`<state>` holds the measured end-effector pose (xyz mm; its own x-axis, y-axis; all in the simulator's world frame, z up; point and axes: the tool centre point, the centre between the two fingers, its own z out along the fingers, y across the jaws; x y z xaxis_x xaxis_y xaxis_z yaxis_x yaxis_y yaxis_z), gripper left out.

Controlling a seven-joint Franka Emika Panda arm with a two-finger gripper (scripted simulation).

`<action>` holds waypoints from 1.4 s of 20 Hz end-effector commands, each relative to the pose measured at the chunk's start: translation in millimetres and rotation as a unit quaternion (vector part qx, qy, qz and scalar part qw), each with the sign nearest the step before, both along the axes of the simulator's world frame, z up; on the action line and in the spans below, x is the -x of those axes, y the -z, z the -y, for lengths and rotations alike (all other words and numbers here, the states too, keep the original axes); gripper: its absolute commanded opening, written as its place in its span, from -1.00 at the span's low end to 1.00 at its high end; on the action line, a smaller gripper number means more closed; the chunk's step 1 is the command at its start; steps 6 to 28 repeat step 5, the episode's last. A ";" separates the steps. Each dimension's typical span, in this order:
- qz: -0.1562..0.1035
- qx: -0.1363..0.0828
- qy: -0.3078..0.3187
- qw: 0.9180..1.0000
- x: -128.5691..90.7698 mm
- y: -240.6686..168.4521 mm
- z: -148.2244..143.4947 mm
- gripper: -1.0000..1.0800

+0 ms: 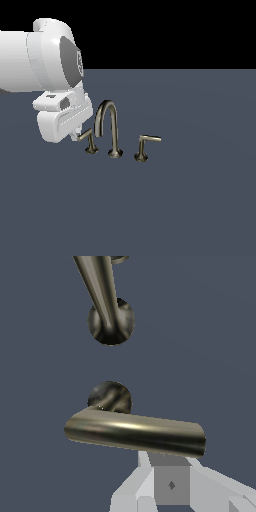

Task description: Turn on the faucet by rotating a designated handle.

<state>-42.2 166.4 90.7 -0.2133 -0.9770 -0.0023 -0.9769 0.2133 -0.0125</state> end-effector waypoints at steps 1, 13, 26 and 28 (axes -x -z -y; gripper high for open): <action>-0.005 0.001 0.002 1.000 10.1 -0.1 9.7 -1.00; -0.006 0.000 0.002 1.000 18.3 -0.1 16.2 -1.00; -0.006 0.000 0.002 1.000 18.3 -0.1 16.2 -1.00; -0.006 0.000 0.002 1.000 18.3 -0.1 16.2 -1.00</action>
